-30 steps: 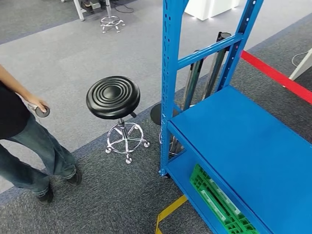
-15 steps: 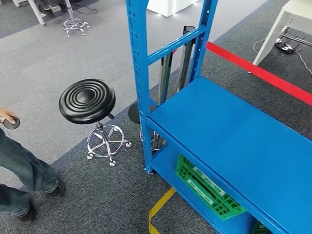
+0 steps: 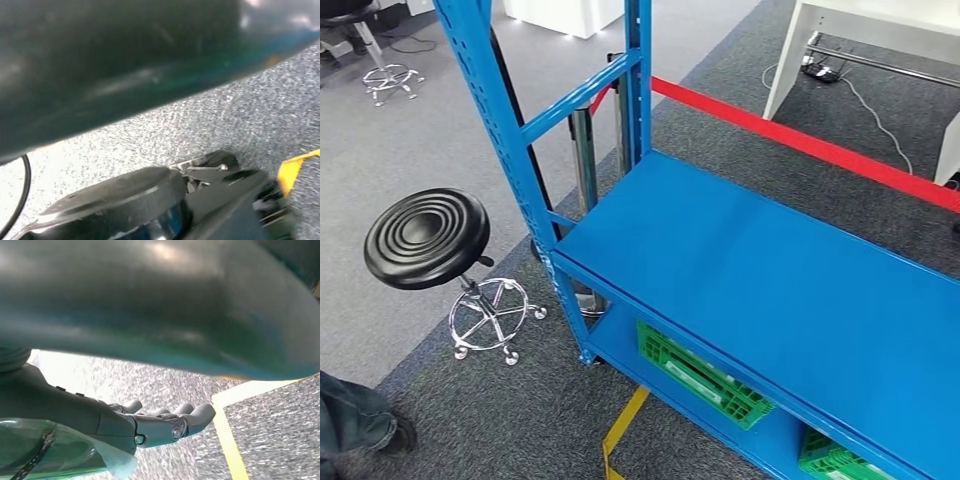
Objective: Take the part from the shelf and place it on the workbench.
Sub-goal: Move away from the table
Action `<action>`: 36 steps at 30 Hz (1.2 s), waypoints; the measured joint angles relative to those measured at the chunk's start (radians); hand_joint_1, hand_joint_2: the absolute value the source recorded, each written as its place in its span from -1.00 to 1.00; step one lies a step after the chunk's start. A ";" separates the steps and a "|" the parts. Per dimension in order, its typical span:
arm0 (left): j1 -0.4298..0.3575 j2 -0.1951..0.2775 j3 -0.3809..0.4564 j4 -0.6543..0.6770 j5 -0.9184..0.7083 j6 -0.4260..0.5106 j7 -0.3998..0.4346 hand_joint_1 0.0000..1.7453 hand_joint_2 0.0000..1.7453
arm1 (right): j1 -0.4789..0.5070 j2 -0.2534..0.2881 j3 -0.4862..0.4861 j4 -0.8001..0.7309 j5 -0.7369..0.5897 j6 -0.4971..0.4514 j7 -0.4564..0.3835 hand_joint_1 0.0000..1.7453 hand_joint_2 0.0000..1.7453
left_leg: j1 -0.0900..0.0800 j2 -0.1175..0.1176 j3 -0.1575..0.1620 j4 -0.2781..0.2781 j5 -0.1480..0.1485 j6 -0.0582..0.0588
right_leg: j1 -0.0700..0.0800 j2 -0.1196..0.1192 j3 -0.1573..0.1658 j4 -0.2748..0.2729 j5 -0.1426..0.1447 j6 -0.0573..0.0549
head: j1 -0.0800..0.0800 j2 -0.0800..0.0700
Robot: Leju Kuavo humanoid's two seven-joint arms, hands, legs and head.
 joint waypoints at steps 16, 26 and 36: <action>-0.006 -0.008 0.019 0.000 0.004 0.011 0.024 -1.00 -1.00 | -0.001 -0.002 -0.002 0.000 -0.005 0.000 0.002 -1.00 -1.00 | -0.001 0.147 0.036 -0.083 0.011 -0.003 | -0.011 -0.159 -0.003 0.012 -0.013 0.044 | 0.009 0.000; -0.005 -0.007 0.021 0.000 -0.002 0.008 0.053 -1.00 -1.00 | -0.002 -0.002 -0.003 0.000 0.003 -0.001 0.000 -1.00 -1.00 | 0.006 0.060 -0.083 0.213 -0.136 -0.033 | -0.006 -0.064 -0.002 -0.002 0.000 -0.011 | 0.001 0.000; -0.007 -0.005 0.021 0.000 -0.010 0.009 0.060 -1.00 -1.00 | 0.001 0.000 -0.004 0.000 -0.003 -0.013 -0.005 -1.00 -1.00 | 0.005 -0.003 0.032 -0.085 0.023 0.005 | -0.011 0.020 -0.035 0.012 0.003 0.022 | 0.004 0.000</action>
